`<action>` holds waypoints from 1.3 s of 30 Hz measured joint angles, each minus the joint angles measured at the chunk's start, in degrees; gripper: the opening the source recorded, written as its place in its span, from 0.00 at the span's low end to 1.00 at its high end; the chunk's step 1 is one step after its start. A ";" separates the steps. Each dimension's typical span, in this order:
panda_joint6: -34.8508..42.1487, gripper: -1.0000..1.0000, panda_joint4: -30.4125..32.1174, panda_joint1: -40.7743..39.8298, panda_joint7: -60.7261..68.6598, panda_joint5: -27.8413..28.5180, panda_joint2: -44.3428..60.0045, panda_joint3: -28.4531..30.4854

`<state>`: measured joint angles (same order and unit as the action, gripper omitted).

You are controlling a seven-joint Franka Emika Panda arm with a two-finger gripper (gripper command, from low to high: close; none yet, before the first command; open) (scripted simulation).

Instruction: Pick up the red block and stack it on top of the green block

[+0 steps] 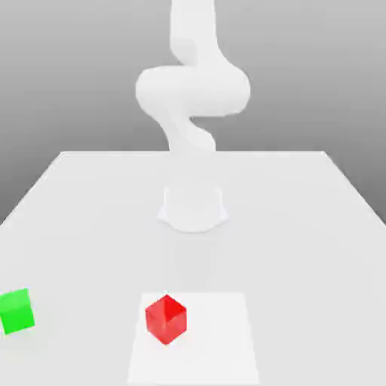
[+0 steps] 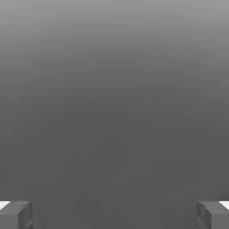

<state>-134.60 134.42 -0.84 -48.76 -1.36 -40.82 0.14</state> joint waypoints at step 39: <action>-27.55 0.00 21.78 -6.80 -34.77 1.87 46.68 -1.11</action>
<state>-162.16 156.20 -7.65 -83.53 0.52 5.86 -0.97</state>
